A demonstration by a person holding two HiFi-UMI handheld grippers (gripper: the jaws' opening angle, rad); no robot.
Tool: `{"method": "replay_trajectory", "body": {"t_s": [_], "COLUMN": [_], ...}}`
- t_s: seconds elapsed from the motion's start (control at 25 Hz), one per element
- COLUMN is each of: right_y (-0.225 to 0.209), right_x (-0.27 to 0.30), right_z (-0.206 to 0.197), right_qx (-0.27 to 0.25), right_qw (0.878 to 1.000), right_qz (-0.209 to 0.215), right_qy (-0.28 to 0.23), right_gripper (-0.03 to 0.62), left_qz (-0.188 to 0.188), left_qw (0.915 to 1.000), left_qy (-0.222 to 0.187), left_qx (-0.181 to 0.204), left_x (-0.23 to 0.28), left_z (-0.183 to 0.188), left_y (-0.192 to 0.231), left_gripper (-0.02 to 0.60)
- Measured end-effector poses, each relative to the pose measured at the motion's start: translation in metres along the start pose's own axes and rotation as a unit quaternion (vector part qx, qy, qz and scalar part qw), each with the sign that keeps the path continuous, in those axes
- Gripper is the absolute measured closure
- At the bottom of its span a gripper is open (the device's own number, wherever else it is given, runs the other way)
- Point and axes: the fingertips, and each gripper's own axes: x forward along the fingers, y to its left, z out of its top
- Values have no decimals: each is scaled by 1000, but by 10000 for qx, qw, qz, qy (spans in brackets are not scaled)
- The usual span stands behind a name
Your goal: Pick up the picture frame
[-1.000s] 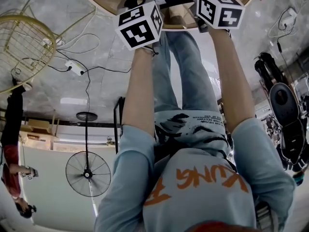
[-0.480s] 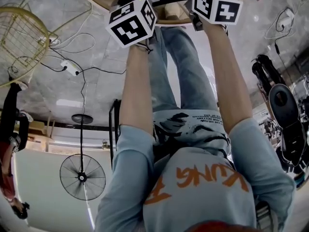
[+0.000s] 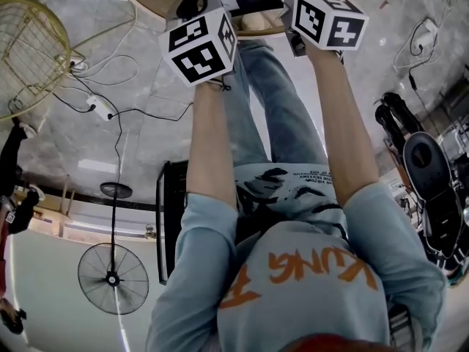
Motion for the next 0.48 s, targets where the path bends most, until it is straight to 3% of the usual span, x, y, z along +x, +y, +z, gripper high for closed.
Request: {"method": "replay_trajectory", "body": {"t_s": [0.32, 0.48], "right_y": [19, 24], "right_x": [-60, -79], "right_z": [25, 36], "right_qx": [-290, -476], "right_qw": [9989, 9977], "right_qz": [245, 310], "right_qy": [-283, -363], "right_gripper": [525, 525], "left_qz": [22, 61], "left_qw": [9990, 9980], "left_qy": [-446, -560], "left_qx": [-60, -270], "left_x": [-60, -80], "left_z": [22, 30], "left_y": [-31, -43], "left_gripper": [500, 500]}}
